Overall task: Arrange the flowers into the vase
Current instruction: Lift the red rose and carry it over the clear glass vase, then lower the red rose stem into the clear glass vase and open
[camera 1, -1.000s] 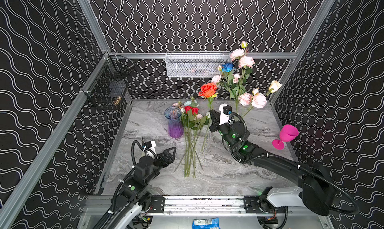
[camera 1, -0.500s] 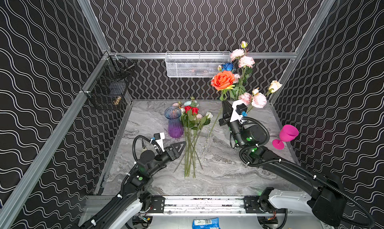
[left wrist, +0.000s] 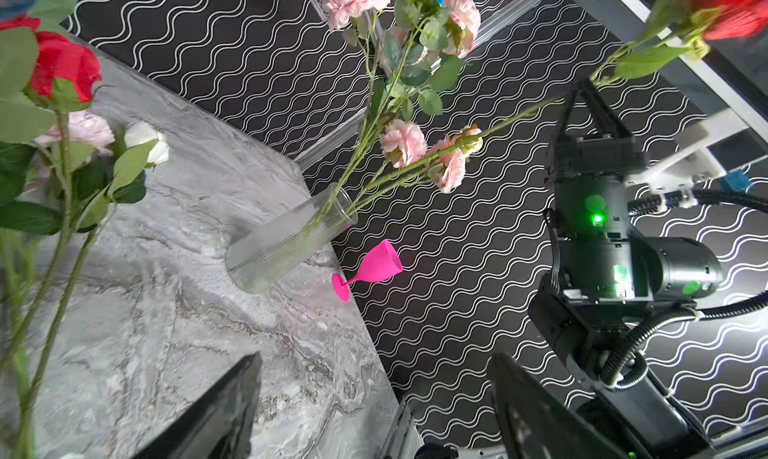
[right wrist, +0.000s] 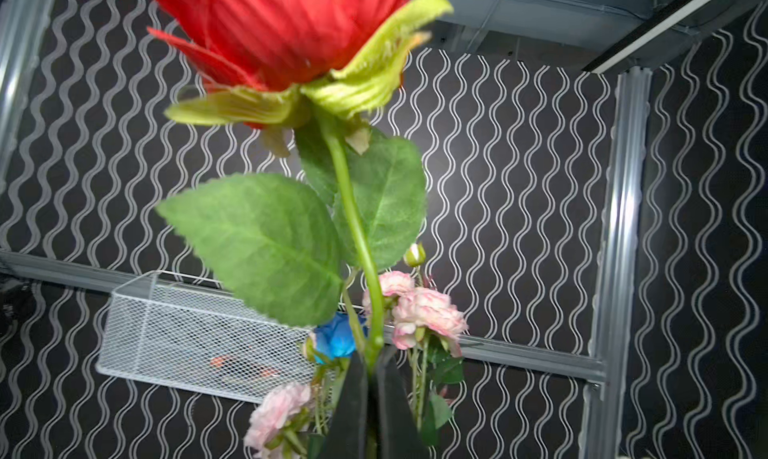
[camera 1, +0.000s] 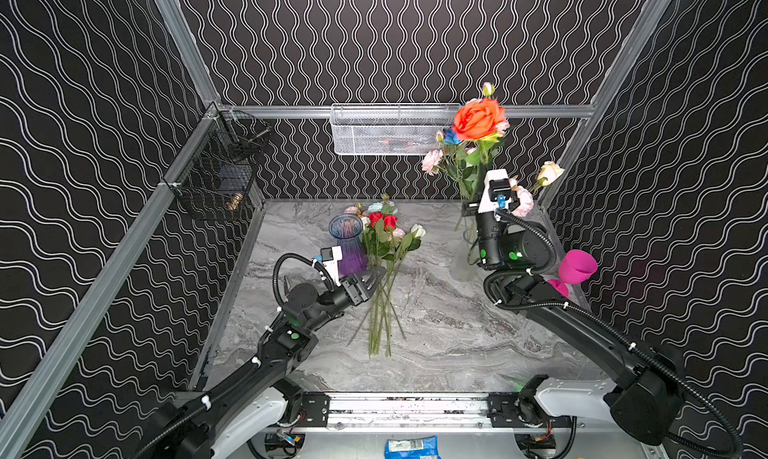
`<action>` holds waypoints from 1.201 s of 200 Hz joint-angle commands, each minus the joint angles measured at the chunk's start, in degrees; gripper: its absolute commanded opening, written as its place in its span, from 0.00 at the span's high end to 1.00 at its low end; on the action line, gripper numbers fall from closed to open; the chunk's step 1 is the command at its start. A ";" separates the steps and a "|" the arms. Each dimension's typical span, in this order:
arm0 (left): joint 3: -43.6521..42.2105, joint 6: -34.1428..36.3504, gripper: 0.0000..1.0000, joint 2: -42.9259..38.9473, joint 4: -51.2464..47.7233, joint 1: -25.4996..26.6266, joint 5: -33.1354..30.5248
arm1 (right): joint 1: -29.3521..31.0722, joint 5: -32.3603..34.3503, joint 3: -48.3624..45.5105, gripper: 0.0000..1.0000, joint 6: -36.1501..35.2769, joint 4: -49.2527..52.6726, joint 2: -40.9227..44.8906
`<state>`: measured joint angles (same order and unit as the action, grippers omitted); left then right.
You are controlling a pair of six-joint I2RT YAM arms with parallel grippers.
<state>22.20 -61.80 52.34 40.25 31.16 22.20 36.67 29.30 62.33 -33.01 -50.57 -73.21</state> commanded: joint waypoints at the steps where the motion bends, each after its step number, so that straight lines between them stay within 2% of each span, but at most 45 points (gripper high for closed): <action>1: -0.27 -2.22 0.12 1.58 8.24 0.69 2.19 | -2.24 0.68 1.71 1.00 4.92 3.92 0.09; 41: -1.77 -0.42 0.12 -2.54 2.58 1.65 -0.65 | -6.21 2.43 3.77 1.00 8.81 9.20 -1.12; 58: -0.68 1.59 0.12 -6.53 -3.12 1.65 -0.40 | -6.93 2.48 5.41 1.00 9.35 11.74 -2.31; 73: 0.43 4.03 0.11 -10.30 -10.52 1.67 -2.97 | -7.60 2.07 5.94 1.00 8.93 11.60 -3.58; 97: 0.53 5.55 0.10 -14.71 -16.13 1.68 -4.87 | -8.27 1.43 6.00 1.00 7.78 10.37 -5.18; 130: 0.94 5.44 0.10 -15.20 -17.67 1.71 -4.54 | -9.32 2.21 5.62 1.00 6.89 10.49 -5.97; 179: -0.64 4.00 0.10 -13.43 -14.51 1.64 -4.23 | -11.31 0.96 0.54 1.00 12.33 14.21 -2.95; 240: -0.71 4.84 0.10 -13.78 -15.27 1.68 -3.99 | -13.09 0.77 -1.44 1.00 17.22 18.02 -5.12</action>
<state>21.78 -57.01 39.48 23.03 32.80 18.22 23.64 29.82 61.58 -18.85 -33.58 -77.71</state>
